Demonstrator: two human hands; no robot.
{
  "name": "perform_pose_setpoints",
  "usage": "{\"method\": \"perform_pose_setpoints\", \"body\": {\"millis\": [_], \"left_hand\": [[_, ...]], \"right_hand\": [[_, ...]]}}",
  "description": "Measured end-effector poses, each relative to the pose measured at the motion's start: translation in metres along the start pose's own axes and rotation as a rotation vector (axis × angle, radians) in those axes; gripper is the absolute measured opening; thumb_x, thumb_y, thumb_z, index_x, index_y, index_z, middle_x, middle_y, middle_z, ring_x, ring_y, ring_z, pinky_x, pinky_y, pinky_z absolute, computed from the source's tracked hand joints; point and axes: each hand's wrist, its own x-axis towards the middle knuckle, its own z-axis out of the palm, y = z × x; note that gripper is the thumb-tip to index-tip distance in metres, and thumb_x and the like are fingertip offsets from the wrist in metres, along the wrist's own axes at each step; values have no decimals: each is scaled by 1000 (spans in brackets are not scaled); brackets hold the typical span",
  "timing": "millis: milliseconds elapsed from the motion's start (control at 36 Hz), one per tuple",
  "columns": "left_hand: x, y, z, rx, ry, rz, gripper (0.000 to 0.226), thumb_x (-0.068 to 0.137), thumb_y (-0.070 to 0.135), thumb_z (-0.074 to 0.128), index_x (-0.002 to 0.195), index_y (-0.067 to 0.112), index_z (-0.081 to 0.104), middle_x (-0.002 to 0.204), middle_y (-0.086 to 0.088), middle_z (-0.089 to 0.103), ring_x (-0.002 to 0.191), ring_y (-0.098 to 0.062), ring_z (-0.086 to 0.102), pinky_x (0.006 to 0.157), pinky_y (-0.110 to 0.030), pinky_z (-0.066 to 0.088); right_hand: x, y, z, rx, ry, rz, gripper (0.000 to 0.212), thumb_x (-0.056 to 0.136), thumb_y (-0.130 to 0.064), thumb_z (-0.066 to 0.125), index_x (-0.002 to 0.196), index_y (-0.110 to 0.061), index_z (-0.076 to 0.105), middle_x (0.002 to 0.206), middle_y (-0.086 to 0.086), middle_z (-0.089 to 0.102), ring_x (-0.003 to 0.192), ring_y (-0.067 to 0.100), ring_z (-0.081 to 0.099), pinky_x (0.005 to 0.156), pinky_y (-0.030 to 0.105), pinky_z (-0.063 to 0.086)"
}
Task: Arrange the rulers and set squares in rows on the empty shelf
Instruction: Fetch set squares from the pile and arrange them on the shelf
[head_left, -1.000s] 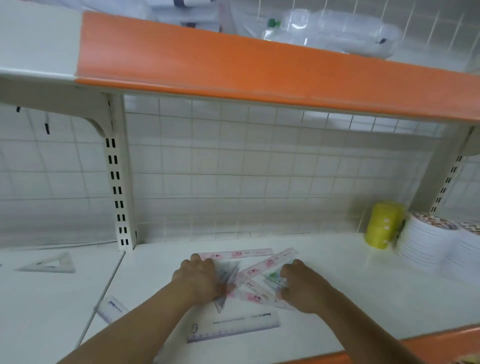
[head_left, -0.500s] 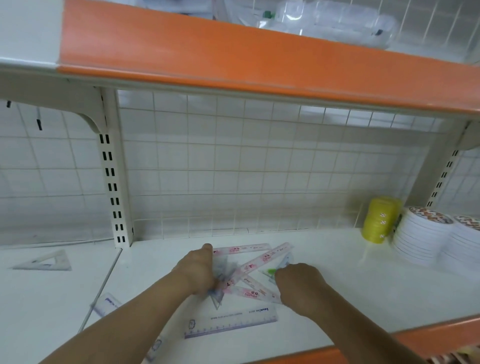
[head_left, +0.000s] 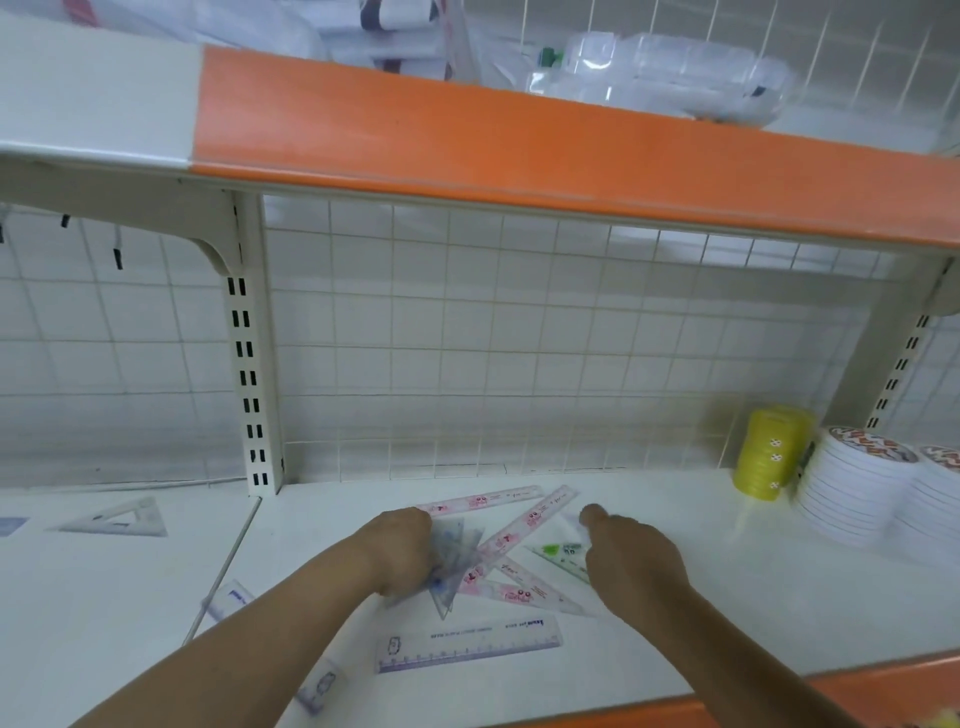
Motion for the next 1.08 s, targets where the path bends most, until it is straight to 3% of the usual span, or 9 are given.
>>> {"method": "perform_pose_setpoints", "body": {"millis": [111,333,528,667,722,806,889,1000,1083], "left_hand": [[-3,3,0,51,-47,15,54,87,41,61,130,11,45,126,-5,55,100,-16,49,84,-25,45],[-5,4,4,185,-9,16,59,82,43,67,128,12,46,122,-5,58,99,-17,51,84,-27,47],[-8,1,6,121,-1,31,49,87,37,64,128,13,50,125,-4,58,98,-15,52,85,-24,46],[-12,-2,8,52,29,38,67,86,45,64,137,13,34,129,-4,53,112,-20,54,87,-27,47],[-14,-3,8,40,37,37,67,86,46,63,135,12,33,126,-4,54,111,-20,55,84,-27,47],[-17,-3,8,49,46,37,64,86,46,62,133,13,34,126,-4,54,110,-20,55,85,-28,47],[-17,-4,7,64,55,45,63,86,47,62,134,15,37,128,-3,54,111,-20,55,90,-30,48],[-19,-4,6,71,67,55,64,84,46,65,137,21,40,129,-1,53,113,-20,53,93,-30,48],[-21,-3,5,67,85,52,63,84,45,66,138,24,40,130,-2,52,114,-20,53,93,-30,47]], "right_hand": [[2,7,0,339,92,119,38,95,-11,39,133,-18,42,98,4,65,78,16,56,64,25,44],[13,20,10,502,27,149,35,94,-2,37,121,-13,56,121,6,60,91,15,52,79,22,44],[11,27,22,533,-138,186,47,89,-19,61,133,-14,45,128,10,46,97,19,53,71,21,46],[11,26,18,407,-202,121,60,83,-26,71,135,-15,42,130,7,44,107,18,50,80,20,39],[11,24,16,346,-156,90,43,85,-22,65,126,-17,50,125,3,53,107,17,54,80,19,40],[11,20,13,348,-57,57,13,85,-16,57,87,-29,55,99,-9,62,87,12,55,76,23,47],[8,15,8,385,-13,29,16,83,-18,55,72,-28,50,78,-12,57,75,10,54,65,26,45],[5,9,6,445,16,-55,18,83,-14,51,71,-23,40,70,-5,53,61,12,44,54,25,34],[7,6,6,373,7,-139,25,86,-12,48,69,-23,33,71,-7,44,62,11,38,52,21,27]]}}
